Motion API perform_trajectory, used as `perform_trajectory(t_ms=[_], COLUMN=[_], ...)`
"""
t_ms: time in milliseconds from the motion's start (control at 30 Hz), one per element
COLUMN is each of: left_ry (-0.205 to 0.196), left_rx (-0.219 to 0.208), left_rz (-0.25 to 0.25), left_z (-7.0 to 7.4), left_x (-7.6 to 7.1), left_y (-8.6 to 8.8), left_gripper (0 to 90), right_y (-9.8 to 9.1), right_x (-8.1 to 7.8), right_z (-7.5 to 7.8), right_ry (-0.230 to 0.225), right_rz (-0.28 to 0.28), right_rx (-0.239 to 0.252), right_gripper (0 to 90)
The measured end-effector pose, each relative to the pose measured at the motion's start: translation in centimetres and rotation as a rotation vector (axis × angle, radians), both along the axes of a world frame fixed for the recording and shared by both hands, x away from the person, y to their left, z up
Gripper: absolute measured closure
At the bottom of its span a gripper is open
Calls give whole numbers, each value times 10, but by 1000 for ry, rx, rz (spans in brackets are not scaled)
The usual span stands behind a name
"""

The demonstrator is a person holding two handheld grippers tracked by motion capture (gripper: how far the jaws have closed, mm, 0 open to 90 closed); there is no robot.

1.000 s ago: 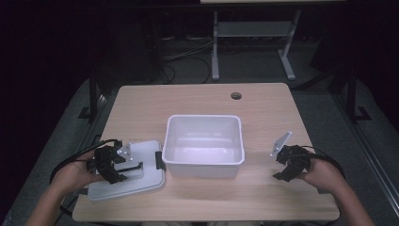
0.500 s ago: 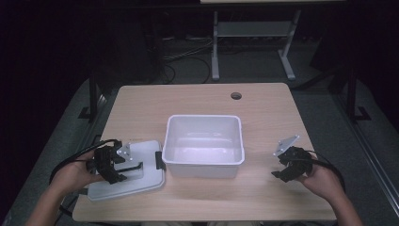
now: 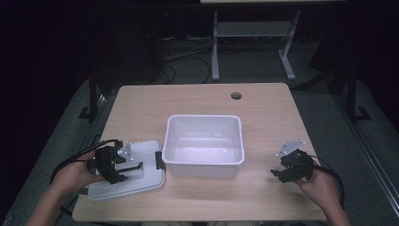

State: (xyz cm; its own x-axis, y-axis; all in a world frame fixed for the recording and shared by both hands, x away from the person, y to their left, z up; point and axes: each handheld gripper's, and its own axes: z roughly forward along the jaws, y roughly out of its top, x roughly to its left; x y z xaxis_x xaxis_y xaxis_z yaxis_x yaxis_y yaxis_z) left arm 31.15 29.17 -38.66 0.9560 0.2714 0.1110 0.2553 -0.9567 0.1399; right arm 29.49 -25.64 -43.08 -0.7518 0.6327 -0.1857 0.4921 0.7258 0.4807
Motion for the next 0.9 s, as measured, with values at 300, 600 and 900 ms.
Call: perform_trajectory(t_ms=[300,600,900], left_ry=[-3,-3,0], left_rx=[2,2,3], left_rz=[-9,-8,-12], left_z=[0,-2,-4], left_x=[1,1,1], left_y=[-3,-4,-4], left_gripper=[342,342,355], right_y=[-3,-2,-1], right_x=[-2,-3,-3], right_z=[-6,-7,-8], right_ry=[-35,-42,-43], right_rz=[-48,-53,-50], right_rx=[63,72,65], right_gripper=[293,284,280])
